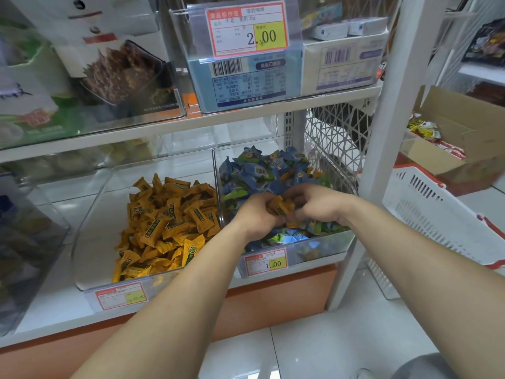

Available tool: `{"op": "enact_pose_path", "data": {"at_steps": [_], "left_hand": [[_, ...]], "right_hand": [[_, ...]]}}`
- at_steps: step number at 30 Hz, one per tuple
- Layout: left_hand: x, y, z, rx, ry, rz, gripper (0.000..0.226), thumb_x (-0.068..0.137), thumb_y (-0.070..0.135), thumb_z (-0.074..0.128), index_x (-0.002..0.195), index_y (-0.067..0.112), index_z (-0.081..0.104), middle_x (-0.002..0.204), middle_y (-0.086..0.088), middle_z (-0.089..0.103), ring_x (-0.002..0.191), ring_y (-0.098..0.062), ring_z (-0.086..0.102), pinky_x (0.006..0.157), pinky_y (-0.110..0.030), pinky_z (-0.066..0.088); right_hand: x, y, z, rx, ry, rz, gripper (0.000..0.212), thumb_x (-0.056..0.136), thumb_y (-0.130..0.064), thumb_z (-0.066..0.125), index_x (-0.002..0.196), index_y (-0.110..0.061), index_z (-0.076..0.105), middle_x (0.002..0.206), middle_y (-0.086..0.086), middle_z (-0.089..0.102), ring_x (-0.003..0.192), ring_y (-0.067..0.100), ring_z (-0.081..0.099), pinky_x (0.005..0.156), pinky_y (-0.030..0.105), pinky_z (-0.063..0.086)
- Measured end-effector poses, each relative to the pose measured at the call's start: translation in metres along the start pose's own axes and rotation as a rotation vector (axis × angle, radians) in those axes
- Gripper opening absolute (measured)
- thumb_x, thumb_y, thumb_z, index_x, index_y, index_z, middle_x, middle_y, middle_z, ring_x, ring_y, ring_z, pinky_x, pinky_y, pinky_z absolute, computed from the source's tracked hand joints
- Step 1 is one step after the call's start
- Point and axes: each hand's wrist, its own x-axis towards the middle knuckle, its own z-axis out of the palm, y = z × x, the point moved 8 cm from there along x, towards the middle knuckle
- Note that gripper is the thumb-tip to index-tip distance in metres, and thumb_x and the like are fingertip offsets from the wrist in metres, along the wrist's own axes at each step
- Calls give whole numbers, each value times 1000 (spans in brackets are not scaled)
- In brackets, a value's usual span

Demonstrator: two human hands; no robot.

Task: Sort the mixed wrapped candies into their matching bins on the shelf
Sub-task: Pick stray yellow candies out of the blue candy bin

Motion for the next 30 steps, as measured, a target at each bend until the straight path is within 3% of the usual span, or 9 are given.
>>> {"op": "enact_pose_path", "data": {"at_steps": [6,9,11,13,16,20,24,28,30], "left_hand": [[-6,11,-18,-177,255,25,32,83,13,76,113,18,67,99,2,71,92,-16,66,81,-31,55],[-9,17,-26,-290,340,40,39,82,5,71,117,18,64,104,1,71,96,-18,67,85,-35,56],[-10,17,-30,-338,361,38,36,83,0,69,114,18,65,106,1,71,99,-18,68,88,-36,56],[-9,17,-33,-367,371,46,29,86,-1,68,101,23,65,100,3,71,101,-17,68,91,-38,56],[-12,16,-42,-413,420,49,28,88,6,71,92,33,65,92,13,70,96,-5,67,90,-32,55],[-14,17,-52,-487,474,69,18,89,14,72,106,19,69,99,3,73,96,-11,68,88,-33,56],[-14,19,-48,-582,452,23,12,97,23,62,108,27,65,104,-2,71,98,-23,69,86,-49,58],[-16,24,-49,-581,498,10,28,103,31,49,129,25,57,119,-2,67,110,-24,64,94,-46,55],[-17,25,-49,-559,501,-10,35,105,37,40,134,22,55,123,-6,66,113,-25,63,98,-46,53]], "right_hand": [[-7,-16,-21,172,157,-120,51,82,-3,79,126,-18,59,116,8,68,105,24,67,92,40,57],[-11,-26,-34,242,268,-175,50,84,1,75,130,-11,59,112,11,70,100,24,68,83,29,58],[-13,-28,-37,319,297,-181,49,86,2,73,131,-8,59,112,13,70,99,23,68,78,21,55],[-13,-26,-37,370,300,-170,48,87,0,73,132,-7,59,118,15,68,107,24,66,89,28,56],[-13,-23,-34,492,281,-144,48,89,-2,70,135,-6,58,124,21,65,113,30,64,101,41,52],[-12,-28,-28,747,191,-162,44,93,4,61,135,-2,54,114,17,69,99,27,68,89,34,56],[-12,-36,-25,813,160,-199,41,92,6,61,131,-2,57,106,15,71,95,26,70,86,33,58],[-12,-46,-24,869,194,-231,31,90,5,65,119,-3,62,92,7,75,84,19,73,74,26,59],[-13,-52,-20,865,235,-253,28,89,4,67,116,-3,65,94,9,75,87,21,73,78,30,60]]}}
